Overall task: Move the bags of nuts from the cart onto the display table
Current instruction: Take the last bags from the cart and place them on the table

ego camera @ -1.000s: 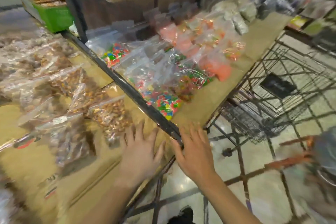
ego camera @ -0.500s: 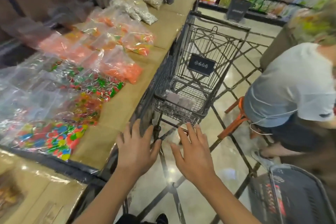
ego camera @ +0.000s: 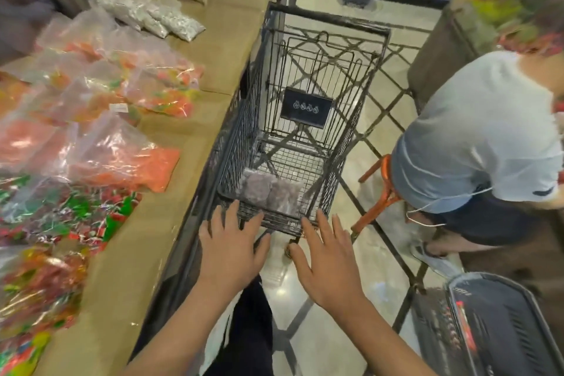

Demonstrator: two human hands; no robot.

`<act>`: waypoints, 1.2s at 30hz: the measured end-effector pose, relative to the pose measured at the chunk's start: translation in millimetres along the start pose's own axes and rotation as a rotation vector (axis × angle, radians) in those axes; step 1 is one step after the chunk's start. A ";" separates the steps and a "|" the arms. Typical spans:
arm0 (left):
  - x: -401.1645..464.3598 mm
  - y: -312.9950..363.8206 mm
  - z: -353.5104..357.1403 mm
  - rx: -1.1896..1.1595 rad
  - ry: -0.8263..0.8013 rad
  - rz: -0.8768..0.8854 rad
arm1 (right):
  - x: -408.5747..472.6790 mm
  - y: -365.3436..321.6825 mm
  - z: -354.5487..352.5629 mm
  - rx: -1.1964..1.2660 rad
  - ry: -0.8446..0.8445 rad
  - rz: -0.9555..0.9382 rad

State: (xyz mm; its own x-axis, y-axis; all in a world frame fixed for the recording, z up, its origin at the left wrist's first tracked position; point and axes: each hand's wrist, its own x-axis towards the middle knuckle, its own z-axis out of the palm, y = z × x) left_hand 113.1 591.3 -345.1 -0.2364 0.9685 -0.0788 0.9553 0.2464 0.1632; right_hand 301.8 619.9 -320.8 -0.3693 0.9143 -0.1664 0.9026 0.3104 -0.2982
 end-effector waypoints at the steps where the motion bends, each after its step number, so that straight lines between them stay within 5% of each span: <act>1: 20.4 -2.1 5.0 -0.015 -0.014 0.003 | 18.9 2.7 1.7 0.014 -0.006 0.012; 11: 197.4 -34.1 68.4 0.002 -0.196 0.049 | 192.1 34.6 66.8 -0.047 -0.151 0.088; 16: 256.3 -41.0 127.9 -0.016 -0.420 0.040 | 248.0 59.8 129.3 0.083 -0.325 0.251; 21: 310.6 -47.9 204.7 -0.281 -0.662 -0.240 | 303.9 83.5 175.3 0.332 -0.430 0.534; 27: 345.2 -65.0 280.6 -0.478 -0.666 -0.618 | 347.0 98.4 215.8 0.732 -0.485 0.858; 36: 355.3 -56.2 291.4 -0.668 -0.586 -0.794 | 352.4 109.4 235.2 1.041 -0.463 0.995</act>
State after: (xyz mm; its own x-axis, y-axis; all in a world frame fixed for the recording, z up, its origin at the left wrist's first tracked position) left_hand 27.1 910.8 -668.9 -0.4368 0.4152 -0.7980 0.2561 0.9078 0.3322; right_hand 218.4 914.8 -633.1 0.0657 0.4127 -0.9085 0.3376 -0.8659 -0.3690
